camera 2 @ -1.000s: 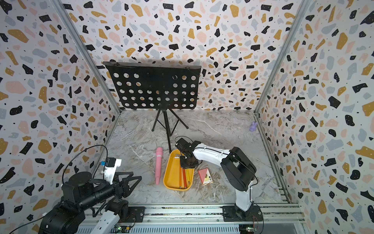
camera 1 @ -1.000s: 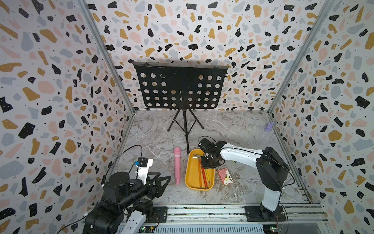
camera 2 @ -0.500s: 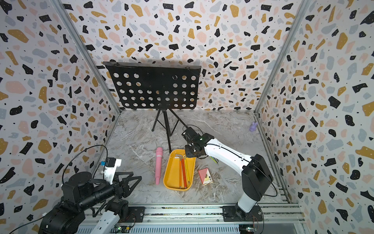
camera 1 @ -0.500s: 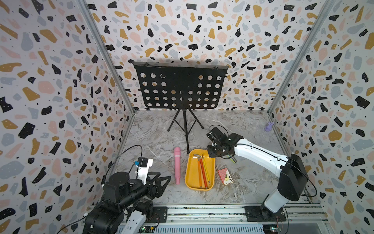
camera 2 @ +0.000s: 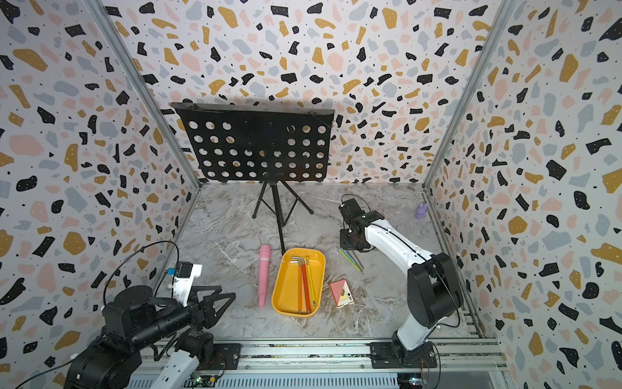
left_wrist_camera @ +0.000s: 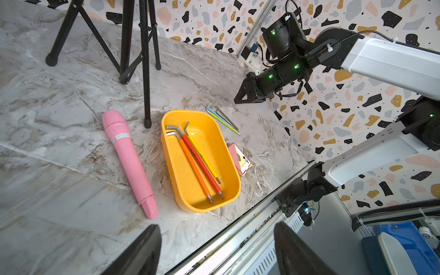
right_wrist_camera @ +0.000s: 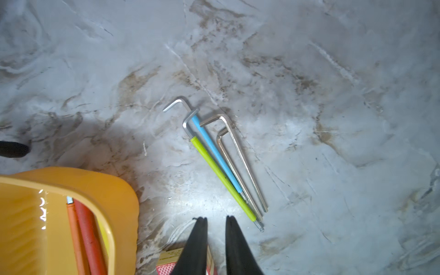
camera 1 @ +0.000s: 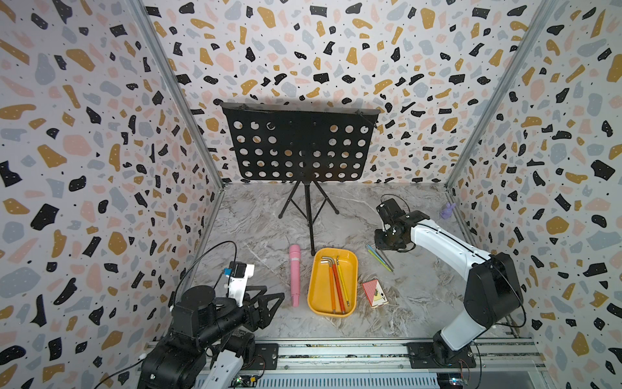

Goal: Put the hex key on the desktop into the storage box
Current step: Pick up the Allen key from the center of the board.

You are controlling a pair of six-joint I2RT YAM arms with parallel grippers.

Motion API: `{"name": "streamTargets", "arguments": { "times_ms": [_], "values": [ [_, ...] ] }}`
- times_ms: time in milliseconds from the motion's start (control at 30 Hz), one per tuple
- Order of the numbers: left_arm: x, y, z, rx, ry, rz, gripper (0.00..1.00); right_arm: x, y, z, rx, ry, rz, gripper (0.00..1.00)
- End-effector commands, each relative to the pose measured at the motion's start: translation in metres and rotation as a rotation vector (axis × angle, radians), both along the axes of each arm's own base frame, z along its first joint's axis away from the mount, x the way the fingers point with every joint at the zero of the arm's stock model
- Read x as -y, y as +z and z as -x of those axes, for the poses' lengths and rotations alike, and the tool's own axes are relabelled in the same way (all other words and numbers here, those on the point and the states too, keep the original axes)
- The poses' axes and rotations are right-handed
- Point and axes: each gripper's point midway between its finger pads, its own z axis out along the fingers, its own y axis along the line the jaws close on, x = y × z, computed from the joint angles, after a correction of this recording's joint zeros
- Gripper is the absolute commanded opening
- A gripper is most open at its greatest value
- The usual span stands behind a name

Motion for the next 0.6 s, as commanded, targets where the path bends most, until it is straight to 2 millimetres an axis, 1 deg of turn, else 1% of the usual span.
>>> {"name": "streamTargets", "arguments": {
  "times_ms": [0, 167, 233, 567],
  "values": [
    [0.0, 0.001, -0.004, 0.014, 0.01, 0.005, 0.78, 0.003, -0.01, 0.007, -0.052, 0.031, 0.014, 0.2],
    [0.0, 0.001, -0.004, 0.012, 0.01, 0.004, 0.78, -0.008, -0.028, 0.006, -0.127, 0.089, 0.01, 0.19],
    [0.0, 0.001, -0.004, 0.013, 0.009, 0.005, 0.78, -0.007, -0.035, 0.005, -0.141, 0.094, 0.025, 0.2],
    [0.0, 0.001, -0.004, 0.013, 0.01, 0.004, 0.78, -0.009, -0.054, -0.007, -0.176, 0.122, 0.072, 0.23]
  ]
}}
